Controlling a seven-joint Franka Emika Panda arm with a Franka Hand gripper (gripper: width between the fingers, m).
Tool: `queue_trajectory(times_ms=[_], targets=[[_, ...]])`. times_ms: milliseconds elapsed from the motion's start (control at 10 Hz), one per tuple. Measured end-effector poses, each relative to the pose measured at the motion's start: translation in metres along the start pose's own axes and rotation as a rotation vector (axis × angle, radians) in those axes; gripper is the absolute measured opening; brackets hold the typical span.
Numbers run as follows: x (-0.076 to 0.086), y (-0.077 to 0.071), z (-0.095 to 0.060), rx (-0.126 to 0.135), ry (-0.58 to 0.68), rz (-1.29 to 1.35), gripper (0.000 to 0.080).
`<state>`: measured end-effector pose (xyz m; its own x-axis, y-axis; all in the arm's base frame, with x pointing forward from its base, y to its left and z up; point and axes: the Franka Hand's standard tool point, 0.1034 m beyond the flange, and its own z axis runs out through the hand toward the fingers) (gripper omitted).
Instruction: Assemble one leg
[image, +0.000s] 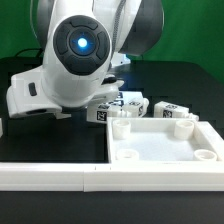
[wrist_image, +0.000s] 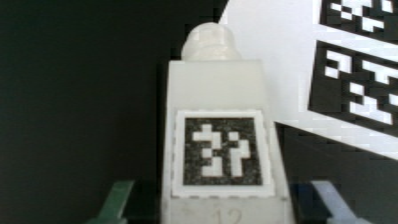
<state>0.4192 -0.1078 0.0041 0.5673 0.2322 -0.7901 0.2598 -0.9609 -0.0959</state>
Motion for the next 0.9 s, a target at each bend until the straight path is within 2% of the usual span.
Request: queue_trajectory(times_ms=[600, 700, 900], targets=[[0.001, -0.002, -0.002, -0.005, 0.0, -0.015, 0.0285], [-0.008, -0.002, -0.016, -0.008, 0.005, -0.069, 0.0285], [-0.032, 0.002, -0.055, -0.018, 0.041, -0.113, 0.0285]])
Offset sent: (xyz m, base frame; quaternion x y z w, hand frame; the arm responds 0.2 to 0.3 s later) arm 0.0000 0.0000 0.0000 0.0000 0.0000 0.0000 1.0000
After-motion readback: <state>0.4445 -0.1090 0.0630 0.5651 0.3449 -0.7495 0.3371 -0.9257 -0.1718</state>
